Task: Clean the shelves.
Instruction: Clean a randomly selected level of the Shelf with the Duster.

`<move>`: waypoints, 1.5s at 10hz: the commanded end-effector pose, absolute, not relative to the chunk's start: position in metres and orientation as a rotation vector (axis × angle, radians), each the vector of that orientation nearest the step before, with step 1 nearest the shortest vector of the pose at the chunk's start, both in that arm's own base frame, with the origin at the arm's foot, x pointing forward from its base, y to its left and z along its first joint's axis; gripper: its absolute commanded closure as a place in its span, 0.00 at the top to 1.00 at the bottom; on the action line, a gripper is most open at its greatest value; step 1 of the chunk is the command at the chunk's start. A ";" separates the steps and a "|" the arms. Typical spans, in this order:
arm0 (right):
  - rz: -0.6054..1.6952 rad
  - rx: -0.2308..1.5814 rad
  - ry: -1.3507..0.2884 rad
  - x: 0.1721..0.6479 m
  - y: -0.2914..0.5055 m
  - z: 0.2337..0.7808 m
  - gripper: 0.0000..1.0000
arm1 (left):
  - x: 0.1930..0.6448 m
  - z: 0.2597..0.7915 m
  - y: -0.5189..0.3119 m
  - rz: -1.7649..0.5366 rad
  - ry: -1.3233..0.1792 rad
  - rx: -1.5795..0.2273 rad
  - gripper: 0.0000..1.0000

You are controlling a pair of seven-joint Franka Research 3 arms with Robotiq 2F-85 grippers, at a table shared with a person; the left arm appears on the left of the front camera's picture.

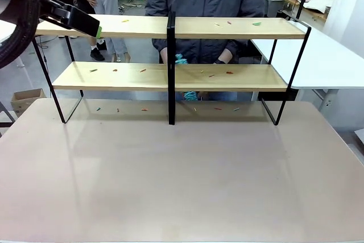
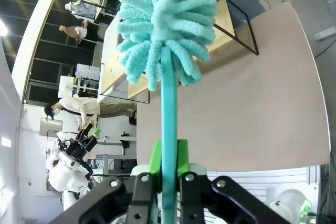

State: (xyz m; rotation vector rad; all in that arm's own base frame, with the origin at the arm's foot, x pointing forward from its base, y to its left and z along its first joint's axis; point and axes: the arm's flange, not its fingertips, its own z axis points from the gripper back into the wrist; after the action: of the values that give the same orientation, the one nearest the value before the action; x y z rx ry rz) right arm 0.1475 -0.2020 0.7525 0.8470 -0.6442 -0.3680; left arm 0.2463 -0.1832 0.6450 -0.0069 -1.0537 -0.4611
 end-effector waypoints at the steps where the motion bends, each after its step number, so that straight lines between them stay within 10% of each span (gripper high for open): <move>1: -0.368 0.863 -0.641 0.147 -0.202 0.758 0.00 | 0.247 0.645 -0.183 -0.459 -1.053 -0.006 1.00; 4: -0.368 0.847 -0.644 0.148 -0.202 0.752 0.12 | 0.247 0.645 -0.183 -0.459 -1.053 -0.006 1.00; 8: 0.309 0.450 -0.248 0.102 -0.093 0.678 0.12 | 0.247 0.645 -0.183 -0.459 -1.053 -0.006 1.00; 15: 0.423 0.397 0.001 0.150 -0.010 0.597 0.12 | 0.247 0.645 -0.183 -0.459 -1.053 -0.006 1.00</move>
State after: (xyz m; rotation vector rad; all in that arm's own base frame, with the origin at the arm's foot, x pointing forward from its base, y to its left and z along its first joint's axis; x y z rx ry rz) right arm 0.1343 -0.0238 0.6164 0.4240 -0.0445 0.3877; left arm 0.2472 -0.1834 0.6442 -0.0072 -1.0508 -0.4611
